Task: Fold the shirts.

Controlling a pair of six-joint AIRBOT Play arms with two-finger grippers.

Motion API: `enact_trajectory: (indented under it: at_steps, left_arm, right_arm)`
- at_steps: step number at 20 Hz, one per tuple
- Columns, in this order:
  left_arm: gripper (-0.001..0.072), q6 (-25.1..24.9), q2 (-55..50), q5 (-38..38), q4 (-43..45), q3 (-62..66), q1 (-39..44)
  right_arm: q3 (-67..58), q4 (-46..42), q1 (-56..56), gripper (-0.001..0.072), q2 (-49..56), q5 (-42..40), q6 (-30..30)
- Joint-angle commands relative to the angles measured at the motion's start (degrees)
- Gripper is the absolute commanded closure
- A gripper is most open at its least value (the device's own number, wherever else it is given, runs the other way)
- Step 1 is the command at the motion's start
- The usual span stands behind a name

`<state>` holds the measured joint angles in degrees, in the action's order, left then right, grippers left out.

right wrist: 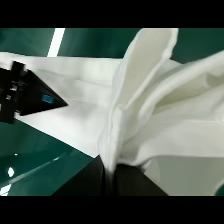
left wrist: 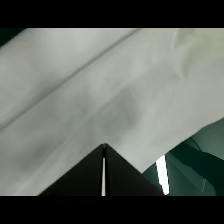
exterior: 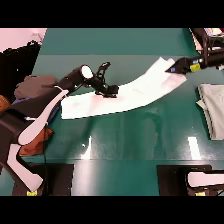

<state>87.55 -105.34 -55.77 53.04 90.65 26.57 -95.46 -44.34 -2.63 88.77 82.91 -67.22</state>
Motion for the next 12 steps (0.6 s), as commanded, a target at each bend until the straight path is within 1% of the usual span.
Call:
enact_trajectory:
  at_steps: [1,3,5,6,8,12]
  left_arm:
    - [0.0684,0.6,-3.2,0.5,0.1,2.7,0.9]
    - [0.0684,0.6,-3.2,2.3,0.5,2.7,0.9]
    - [0.0684,0.6,-3.2,2.4,2.1,2.7,0.9]
    - [0.0684,0.6,-3.2,1.1,2.4,2.9,0.4]
    - [0.0684,0.5,-2.6,-3.8,3.2,3.9,-1.9]
    - [0.0684,0.5,6.2,-8.9,13.1,4.1,-10.2]
  right_arm:
    - [-6.9,1.3,-7.1,0.0696,-1.3,0.3,-3.3]
    - [-8.5,1.3,-10.7,0.0696,-1.3,-0.6,-3.3]
    - [-9.4,1.3,-14.5,0.0696,-1.4,-2.1,-3.3]
    - [-9.7,1.2,-16.0,0.0696,-1.3,-2.7,-3.3]
    - [-9.7,1.1,-18.8,0.0696,-1.3,-5.2,-3.2]
    - [-9.7,1.3,-25.2,0.0695,-0.3,-9.8,-3.2]
